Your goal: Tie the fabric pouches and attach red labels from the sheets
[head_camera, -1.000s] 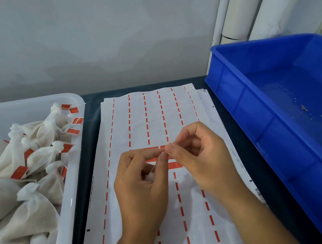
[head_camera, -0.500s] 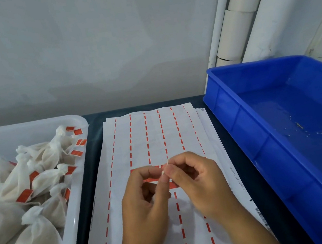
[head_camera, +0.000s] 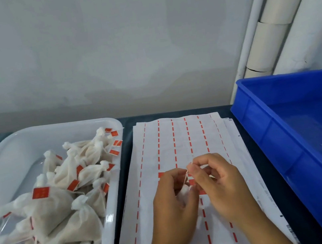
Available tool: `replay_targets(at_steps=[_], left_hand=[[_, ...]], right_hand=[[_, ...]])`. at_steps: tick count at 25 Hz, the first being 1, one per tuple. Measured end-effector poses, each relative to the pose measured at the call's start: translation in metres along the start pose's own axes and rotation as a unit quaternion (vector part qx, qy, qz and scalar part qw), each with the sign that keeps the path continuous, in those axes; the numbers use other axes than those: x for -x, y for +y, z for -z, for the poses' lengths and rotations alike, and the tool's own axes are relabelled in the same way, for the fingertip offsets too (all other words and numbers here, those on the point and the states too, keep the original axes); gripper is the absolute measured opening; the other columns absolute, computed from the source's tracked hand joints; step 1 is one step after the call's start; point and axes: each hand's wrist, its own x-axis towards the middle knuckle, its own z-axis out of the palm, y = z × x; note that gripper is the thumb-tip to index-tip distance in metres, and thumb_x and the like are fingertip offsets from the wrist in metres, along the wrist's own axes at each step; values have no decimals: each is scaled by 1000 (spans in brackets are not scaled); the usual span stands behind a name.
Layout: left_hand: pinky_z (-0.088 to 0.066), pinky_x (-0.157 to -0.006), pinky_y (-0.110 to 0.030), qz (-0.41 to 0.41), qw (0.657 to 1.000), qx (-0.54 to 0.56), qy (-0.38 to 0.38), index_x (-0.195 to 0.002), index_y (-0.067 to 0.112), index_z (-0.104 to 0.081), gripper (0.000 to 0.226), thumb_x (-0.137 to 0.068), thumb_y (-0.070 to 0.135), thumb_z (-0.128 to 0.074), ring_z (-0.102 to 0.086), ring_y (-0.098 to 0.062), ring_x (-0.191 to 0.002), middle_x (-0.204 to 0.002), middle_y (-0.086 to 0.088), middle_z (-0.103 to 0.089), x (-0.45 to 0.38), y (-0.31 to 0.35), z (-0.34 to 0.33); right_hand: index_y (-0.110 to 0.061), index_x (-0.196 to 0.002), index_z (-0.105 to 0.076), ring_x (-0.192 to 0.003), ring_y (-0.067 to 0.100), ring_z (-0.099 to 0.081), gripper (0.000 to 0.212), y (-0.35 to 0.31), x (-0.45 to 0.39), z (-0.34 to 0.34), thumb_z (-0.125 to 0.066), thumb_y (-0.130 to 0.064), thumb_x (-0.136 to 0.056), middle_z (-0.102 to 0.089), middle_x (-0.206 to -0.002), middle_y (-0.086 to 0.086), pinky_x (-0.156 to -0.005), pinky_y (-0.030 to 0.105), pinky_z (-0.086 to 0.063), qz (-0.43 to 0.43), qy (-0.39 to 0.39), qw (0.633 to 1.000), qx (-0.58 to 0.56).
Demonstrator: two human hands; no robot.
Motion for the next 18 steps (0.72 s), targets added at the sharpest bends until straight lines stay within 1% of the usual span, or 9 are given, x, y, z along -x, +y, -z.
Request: replay_targets(at_steps=[3,5,7,9,10,12,15,17,18], left_hand=[[-59,-88,-30,-19,1000,5,21,-121,34,-59,31,-93,31,-74,-67,-10,-106,-111,18,-68,-4,-1,7],[-60,-85,-30,-14,999,10,33,-127,33,-58,41,-90,40,-75,-67,-11,-106,-115,17,-67,-6,-1,11],[-60,-87,-30,15,998,9,58,-131,31,-57,53,-84,48,-75,-66,-13,-108,-120,15,-66,-10,-3,12],[-61,-88,-36,57,996,18,64,-129,28,-57,54,-83,50,-76,-67,-18,-107,-118,9,-67,-14,-6,10],[-61,-90,-38,82,994,24,65,-128,27,-57,53,-84,49,-77,-68,-18,-106,-118,7,-68,-14,-7,9],[-60,-91,-30,106,991,19,84,-128,29,-57,49,-86,40,-80,-67,-12,-105,-114,12,-68,-13,-11,9],[-52,-74,-14,86,992,17,95,-110,25,-61,29,-85,21,-77,-64,-9,-90,-99,9,-65,-12,-10,12],[-49,-70,-14,77,993,27,81,-96,20,-60,16,-86,18,-73,-63,-12,-84,-94,1,-65,-12,-7,14],[-52,-74,-21,72,994,35,80,-97,14,-62,13,-89,13,-71,-64,-16,-86,-95,-5,-66,-11,-7,15]], right_hand=[[-36,-98,-67,-90,13,-72,8,-16,-7,-10,-61,-42,-97,-71,-94,-14,-77,34,-63,35,-15,999,18],[-34,-99,-66,-86,15,-72,16,-32,-14,-16,-58,-48,-96,-71,-90,-13,-76,33,-63,55,-16,998,9],[-31,-99,-67,-82,16,-73,18,-51,-24,-24,-57,-46,-97,-71,-85,-11,-73,30,-63,81,-13,997,-2],[-26,-98,-68,-78,15,-74,18,-70,-36,-34,-58,-41,-100,-72,-82,-9,-70,28,-63,107,-17,994,-23],[-23,-98,-68,-78,15,-74,16,-79,-42,-41,-59,-36,-102,-72,-82,-8,-69,27,-62,115,-27,992,-40],[-19,-97,-68,-77,15,-75,13,-98,-52,-56,-61,-27,-104,-73,-81,-5,-68,26,-61,124,-60,987,-86],[-13,-95,-68,-73,16,-75,10,-122,-62,-81,-63,-18,-103,-73,-78,3,-68,30,-62,114,-113,975,-153],[-10,-95,-69,-70,16,-75,10,-133,-65,-100,-65,-15,-101,-73,-77,6,-67,31,-63,93,-142,969,-178],[-7,-95,-70,-69,16,-74,10,-137,-67,-109,-65,-14,-101,-73,-76,5,-65,30,-63,84,-154,969,-175]])
